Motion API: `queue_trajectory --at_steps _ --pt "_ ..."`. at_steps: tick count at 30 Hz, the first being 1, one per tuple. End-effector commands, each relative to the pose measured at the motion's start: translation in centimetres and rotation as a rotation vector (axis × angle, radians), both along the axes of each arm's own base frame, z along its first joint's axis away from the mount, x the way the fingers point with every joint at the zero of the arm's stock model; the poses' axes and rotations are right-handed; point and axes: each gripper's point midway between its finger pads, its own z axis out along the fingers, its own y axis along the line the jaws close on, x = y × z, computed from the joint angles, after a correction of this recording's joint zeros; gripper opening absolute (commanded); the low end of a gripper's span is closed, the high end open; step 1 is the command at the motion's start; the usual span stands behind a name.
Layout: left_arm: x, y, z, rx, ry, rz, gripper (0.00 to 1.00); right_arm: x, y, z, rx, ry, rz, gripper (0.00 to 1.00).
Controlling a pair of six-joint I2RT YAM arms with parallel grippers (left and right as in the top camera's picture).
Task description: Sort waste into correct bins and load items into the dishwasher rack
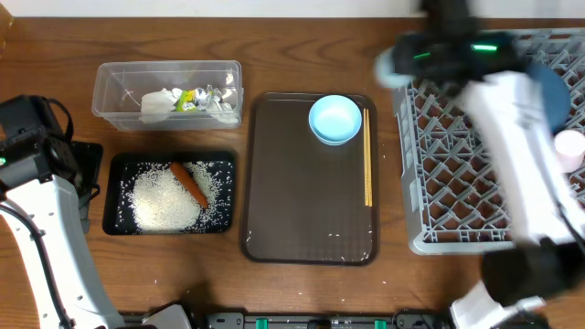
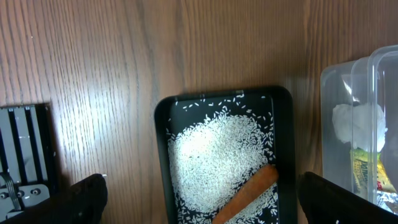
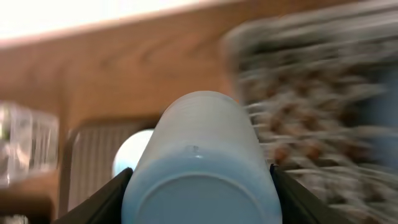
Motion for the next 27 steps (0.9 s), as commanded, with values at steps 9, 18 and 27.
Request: queue_trajectory --at_steps 9,18,27 --pt "-0.1 0.2 0.1 0.005 0.007 -0.002 0.99 -5.9 -22.0 1.7 -0.011 0.033 -0.498 0.51" --pt "-0.1 0.2 0.1 0.005 0.007 -0.003 0.99 -10.7 -32.1 -0.9 0.015 0.114 -0.764 0.52" --pt "0.0 0.2 0.1 0.005 0.007 -0.002 0.99 -13.3 -36.6 -5.9 0.051 0.256 -0.874 0.53"
